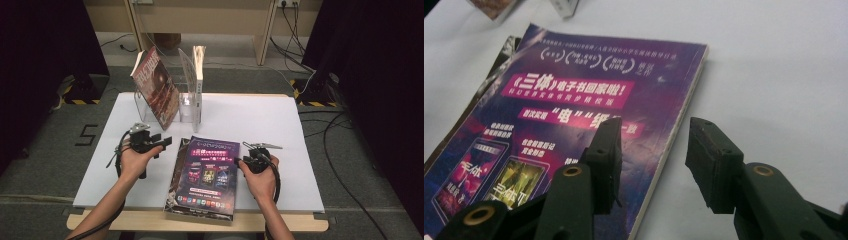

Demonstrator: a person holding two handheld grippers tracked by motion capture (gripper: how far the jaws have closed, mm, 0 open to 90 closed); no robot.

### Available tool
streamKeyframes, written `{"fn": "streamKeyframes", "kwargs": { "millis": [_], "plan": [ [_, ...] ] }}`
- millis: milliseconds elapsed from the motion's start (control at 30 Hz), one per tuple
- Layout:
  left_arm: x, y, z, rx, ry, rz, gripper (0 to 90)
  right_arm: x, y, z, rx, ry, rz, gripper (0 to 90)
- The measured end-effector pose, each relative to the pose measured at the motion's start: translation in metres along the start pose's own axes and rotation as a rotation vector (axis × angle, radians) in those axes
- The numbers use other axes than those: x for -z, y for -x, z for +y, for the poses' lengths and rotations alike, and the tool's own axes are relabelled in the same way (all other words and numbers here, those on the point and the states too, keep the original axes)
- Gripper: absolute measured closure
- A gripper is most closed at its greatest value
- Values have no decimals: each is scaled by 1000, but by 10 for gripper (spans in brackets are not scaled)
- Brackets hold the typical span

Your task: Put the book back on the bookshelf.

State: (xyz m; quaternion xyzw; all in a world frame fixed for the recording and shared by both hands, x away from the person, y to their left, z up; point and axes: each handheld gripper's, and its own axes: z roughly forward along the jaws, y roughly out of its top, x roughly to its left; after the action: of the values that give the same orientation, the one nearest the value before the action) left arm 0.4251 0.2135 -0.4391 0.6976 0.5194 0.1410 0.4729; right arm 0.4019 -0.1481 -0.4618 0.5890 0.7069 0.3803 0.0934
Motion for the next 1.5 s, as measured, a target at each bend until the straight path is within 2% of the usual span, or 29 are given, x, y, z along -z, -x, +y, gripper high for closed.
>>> {"fn": "streamKeyframes", "kwargs": {
  "millis": [100, 200, 333, 467, 700, 900, 1067, 1267, 1400, 1500],
  "plan": [
    [-10, 9, -8, -10, -40, -27, 463, -4, 0, 0, -18, -36, 2, 568],
    [-21, 16, -19, 5, -95, -62, 459, -8, 1, 0, -23, -62, 1, 565],
    [-34, 22, -29, 9, -155, -83, 455, -12, 0, 0, -35, -89, 12, 563],
    [-43, 26, -35, 16, -191, -94, 449, -16, -1, -1, -31, -108, 20, 560],
    [-49, 31, -38, 18, -210, -97, 448, -20, 0, -1, -33, -122, 24, 553],
    [-52, 34, -38, 30, -216, -108, 451, -22, 0, 1, -62, -129, 30, 550],
    [-53, 37, -38, 32, -214, -86, 458, -22, 0, 1, -63, -127, 29, 550],
    [-49, 37, -36, 105, -188, -73, 537, -22, -1, 0, -63, -122, 20, 548],
    [-40, 37, -29, 178, -149, -131, 577, -22, -2, 0, -65, -118, 15, 544],
    [-38, 41, -28, 230, -157, -195, 605, -22, -3, 0, -67, -117, 14, 543]
  ]
}}
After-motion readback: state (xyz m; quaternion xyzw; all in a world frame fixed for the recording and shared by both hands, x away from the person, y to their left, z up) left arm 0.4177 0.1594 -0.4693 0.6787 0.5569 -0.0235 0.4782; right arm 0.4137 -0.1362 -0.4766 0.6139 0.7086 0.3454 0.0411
